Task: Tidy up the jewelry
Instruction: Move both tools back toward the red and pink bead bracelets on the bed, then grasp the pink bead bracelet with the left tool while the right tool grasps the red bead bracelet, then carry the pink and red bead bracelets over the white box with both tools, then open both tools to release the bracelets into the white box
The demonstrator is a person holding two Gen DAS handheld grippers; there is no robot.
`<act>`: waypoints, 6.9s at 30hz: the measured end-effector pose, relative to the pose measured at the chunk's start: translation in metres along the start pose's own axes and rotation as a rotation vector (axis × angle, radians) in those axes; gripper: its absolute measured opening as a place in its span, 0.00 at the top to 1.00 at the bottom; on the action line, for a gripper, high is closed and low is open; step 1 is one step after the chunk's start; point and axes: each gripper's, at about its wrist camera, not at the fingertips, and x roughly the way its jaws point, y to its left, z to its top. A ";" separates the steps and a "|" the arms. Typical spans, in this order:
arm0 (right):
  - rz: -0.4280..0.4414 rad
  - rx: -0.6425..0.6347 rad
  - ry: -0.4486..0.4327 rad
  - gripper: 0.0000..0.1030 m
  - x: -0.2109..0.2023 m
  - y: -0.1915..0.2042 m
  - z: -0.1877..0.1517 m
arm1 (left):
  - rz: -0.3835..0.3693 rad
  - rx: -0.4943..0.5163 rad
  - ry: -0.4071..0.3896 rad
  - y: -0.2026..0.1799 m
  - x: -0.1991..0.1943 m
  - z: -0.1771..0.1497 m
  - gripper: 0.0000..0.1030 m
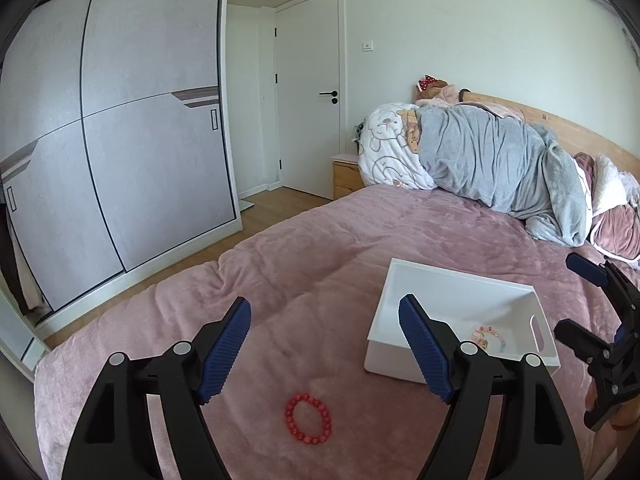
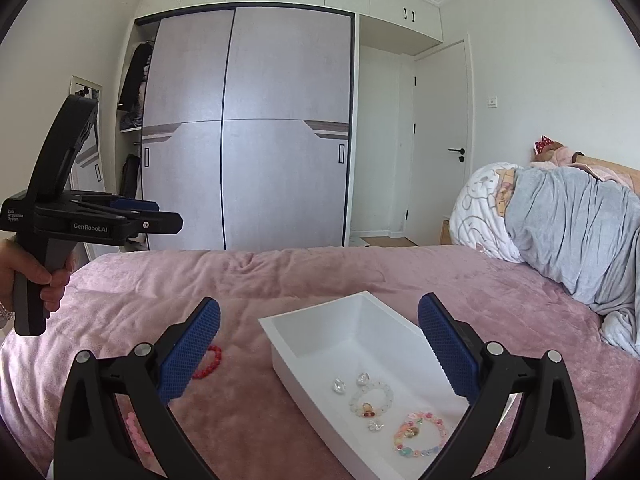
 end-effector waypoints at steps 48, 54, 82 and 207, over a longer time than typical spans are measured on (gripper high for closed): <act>0.189 -0.132 0.626 0.27 0.257 0.141 -0.127 | -0.265 -0.047 0.449 0.031 0.072 -0.221 0.29; 0.228 -0.148 0.677 0.44 0.260 0.146 -0.130 | -0.271 0.023 0.469 0.016 0.073 -0.228 0.29; 0.324 -0.128 0.695 0.90 0.230 0.136 -0.131 | -0.250 0.016 0.440 0.019 0.069 -0.228 0.84; 0.030 0.235 0.343 0.50 0.064 -0.131 -0.076 | -0.193 0.164 0.182 -0.164 0.204 0.014 0.35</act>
